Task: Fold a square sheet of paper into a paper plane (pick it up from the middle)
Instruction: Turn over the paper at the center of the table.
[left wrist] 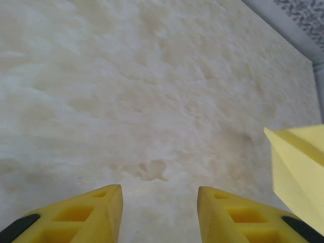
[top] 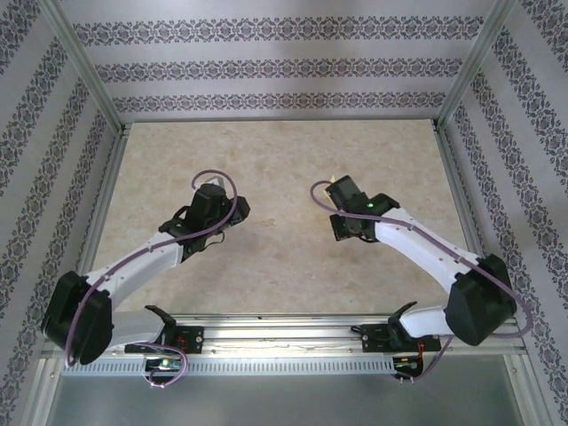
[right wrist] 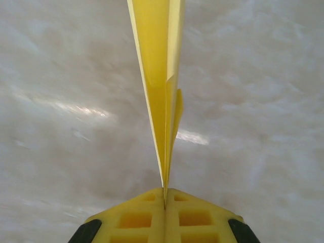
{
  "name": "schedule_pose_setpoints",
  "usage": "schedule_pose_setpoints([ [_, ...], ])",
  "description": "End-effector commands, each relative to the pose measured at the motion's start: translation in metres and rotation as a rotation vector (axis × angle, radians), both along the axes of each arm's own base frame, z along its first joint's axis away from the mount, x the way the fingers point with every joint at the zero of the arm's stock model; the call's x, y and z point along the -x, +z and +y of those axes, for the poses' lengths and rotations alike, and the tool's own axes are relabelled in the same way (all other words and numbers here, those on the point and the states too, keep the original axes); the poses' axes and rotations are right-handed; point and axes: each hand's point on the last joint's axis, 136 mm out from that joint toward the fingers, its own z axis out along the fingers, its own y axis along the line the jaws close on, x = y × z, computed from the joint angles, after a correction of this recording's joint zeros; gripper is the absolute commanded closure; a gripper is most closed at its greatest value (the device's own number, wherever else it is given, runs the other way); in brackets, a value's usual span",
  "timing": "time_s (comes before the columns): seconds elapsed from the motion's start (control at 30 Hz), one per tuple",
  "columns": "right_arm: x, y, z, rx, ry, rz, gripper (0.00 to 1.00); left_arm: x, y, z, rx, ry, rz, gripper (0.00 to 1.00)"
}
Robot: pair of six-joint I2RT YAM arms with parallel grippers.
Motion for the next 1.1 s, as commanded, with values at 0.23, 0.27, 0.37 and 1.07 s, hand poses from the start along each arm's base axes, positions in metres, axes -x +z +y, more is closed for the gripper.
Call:
schedule_pose_setpoints([
  [0.23, 0.017, -0.036, 0.039, 0.393, 0.268, 0.101, 0.95, 0.009, 0.023, 0.062, -0.133, 0.199, -0.099, 0.59],
  [0.27, 0.023, -0.042, 0.051, 0.378, 0.298, 0.124, 0.95, 0.009, 0.025, 0.064, -0.134, 0.202, -0.105, 0.59],
  [0.37, 0.041, -0.053, 0.093, 0.262, 0.381, 0.188, 0.90, 0.010, 0.025, 0.065, -0.131, 0.196, -0.099, 0.59],
  [1.07, 0.018, -0.042, 0.169, -0.982, 0.017, 0.468, 0.78, -0.011, -0.010, -0.020, 0.066, -0.117, 0.104, 0.72],
])
